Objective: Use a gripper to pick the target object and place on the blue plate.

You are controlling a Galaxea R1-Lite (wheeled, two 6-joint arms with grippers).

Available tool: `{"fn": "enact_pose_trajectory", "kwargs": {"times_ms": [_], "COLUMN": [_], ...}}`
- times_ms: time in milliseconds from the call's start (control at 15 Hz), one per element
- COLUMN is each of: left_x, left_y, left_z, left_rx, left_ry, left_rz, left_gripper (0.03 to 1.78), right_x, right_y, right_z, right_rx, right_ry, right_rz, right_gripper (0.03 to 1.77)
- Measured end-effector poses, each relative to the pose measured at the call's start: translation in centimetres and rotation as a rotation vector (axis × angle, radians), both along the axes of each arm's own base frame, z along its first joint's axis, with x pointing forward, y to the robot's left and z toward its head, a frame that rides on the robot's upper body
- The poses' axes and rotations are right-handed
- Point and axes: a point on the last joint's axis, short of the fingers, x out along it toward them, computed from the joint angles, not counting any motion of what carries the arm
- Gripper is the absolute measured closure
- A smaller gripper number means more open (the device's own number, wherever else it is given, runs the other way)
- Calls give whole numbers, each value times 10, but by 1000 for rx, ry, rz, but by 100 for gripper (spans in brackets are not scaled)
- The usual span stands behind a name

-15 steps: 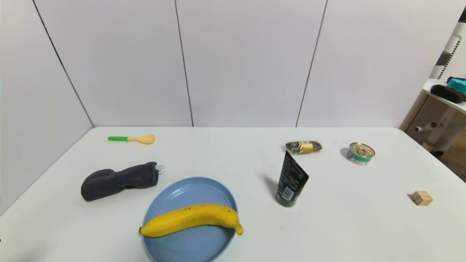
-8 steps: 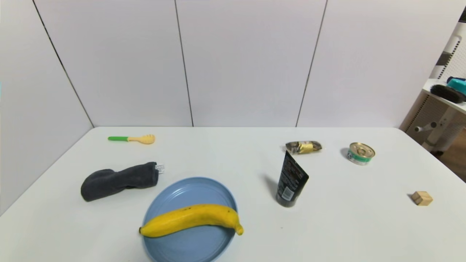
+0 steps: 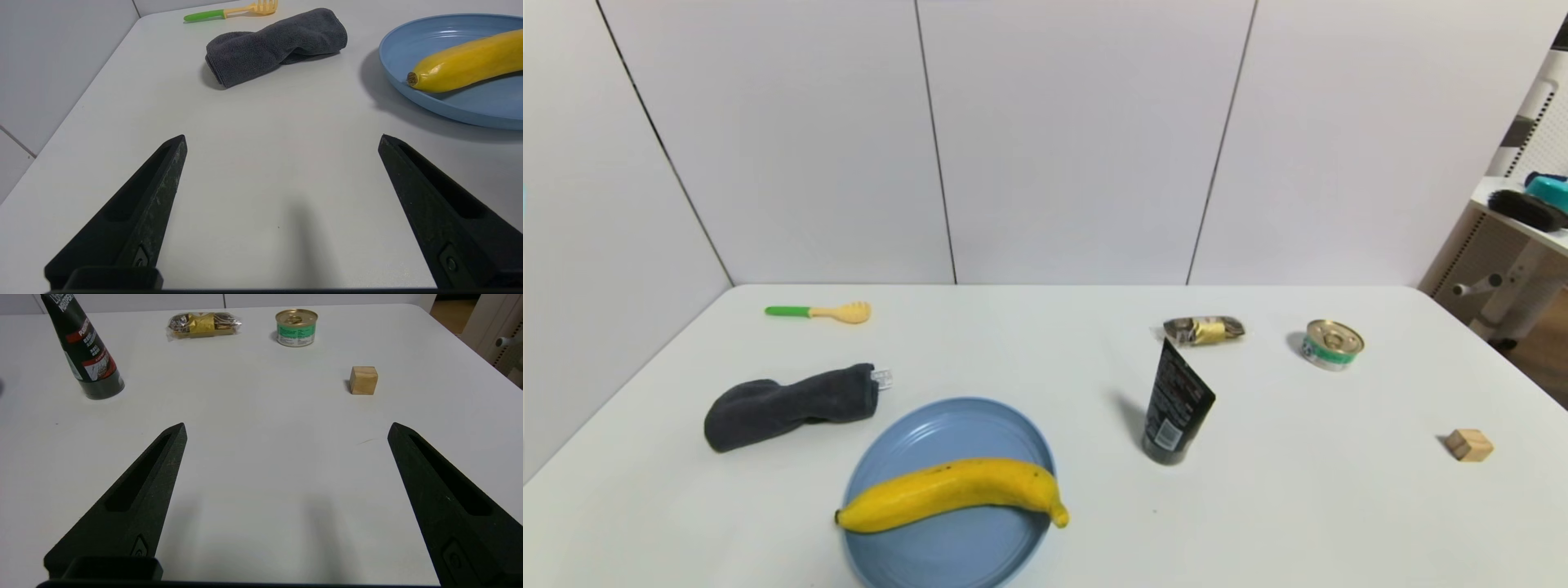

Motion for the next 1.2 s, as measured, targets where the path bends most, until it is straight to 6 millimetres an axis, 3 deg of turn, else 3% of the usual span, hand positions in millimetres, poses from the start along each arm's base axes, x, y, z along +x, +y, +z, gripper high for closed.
{"fn": "enact_pose_trajectory", "kwargs": {"times_ms": [1200], "left_x": [0], "left_y": [0], "left_z": [0], "left_rx": [-83], "left_ry": [1], "left_rz": [18], "left_gripper": [12], "right_x": [0], "right_y": [0], "right_z": [0], "right_rx": [-17], "right_ry": [0], "right_rz": [-1], "right_gripper": [10]}}
